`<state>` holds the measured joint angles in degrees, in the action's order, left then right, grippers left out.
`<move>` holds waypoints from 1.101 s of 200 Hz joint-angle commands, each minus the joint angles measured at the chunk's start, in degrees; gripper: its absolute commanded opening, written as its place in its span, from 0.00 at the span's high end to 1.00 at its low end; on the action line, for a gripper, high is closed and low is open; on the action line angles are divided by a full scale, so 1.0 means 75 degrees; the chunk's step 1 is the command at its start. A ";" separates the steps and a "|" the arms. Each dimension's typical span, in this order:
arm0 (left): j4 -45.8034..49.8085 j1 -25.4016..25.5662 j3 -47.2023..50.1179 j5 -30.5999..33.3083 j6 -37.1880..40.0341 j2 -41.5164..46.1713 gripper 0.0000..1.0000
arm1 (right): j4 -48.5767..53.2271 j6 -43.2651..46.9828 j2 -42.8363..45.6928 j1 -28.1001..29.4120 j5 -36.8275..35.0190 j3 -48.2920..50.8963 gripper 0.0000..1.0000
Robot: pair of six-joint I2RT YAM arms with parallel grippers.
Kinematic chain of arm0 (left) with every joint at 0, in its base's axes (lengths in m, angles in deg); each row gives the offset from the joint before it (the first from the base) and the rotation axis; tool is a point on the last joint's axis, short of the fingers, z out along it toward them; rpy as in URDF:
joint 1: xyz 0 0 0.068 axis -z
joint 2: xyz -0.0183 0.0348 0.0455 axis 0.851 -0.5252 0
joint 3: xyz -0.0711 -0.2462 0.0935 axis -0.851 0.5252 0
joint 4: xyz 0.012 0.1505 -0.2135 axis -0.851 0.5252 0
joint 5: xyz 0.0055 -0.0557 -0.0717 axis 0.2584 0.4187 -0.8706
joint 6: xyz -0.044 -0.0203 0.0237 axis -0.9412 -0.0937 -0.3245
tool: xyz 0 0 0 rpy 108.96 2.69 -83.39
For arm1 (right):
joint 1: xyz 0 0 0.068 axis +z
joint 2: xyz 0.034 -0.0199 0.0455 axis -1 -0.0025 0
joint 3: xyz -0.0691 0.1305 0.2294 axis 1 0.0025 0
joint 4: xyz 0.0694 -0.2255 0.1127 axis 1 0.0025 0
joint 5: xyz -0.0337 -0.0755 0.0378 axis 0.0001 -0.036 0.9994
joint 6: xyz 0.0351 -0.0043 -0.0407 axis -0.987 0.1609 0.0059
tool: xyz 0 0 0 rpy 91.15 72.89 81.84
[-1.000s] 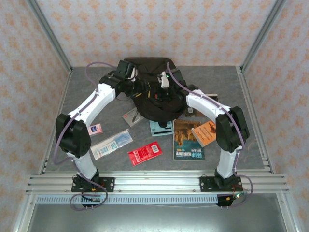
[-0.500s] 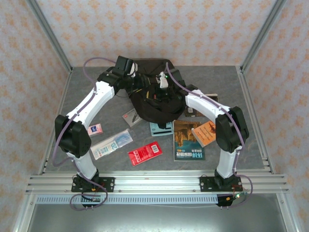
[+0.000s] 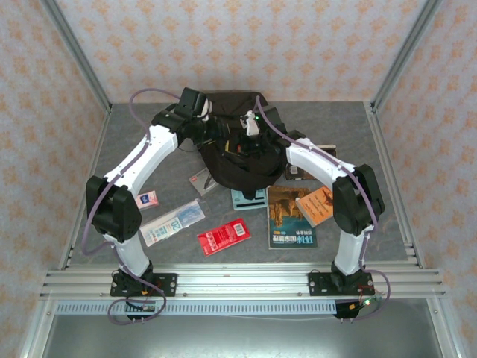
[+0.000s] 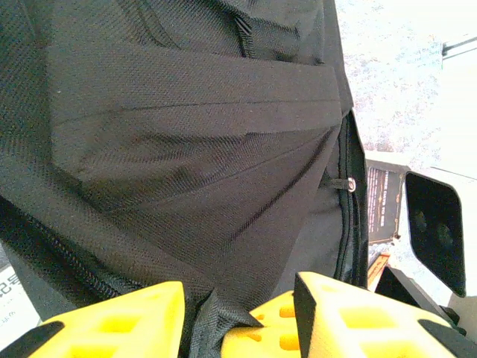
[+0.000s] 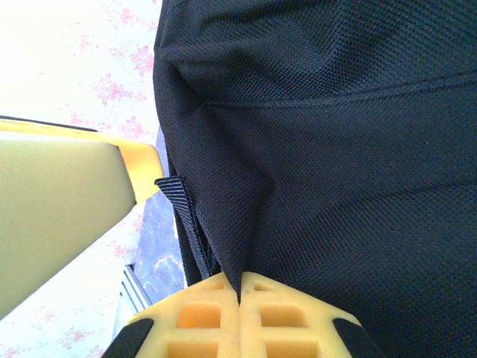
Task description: Pack the student bag
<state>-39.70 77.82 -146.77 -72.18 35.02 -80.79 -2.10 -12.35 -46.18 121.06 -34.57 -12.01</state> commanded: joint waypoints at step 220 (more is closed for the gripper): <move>-0.0334 -0.0017 0.0656 0.0149 -0.0005 -0.0226 1.00 | -0.0835 -0.0362 0.0082 0.0117 0.0558 -0.0211 1.00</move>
<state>-44.62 77.39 -141.24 -72.05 33.70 -81.58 -3.30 -16.37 -46.44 121.06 -33.76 -12.01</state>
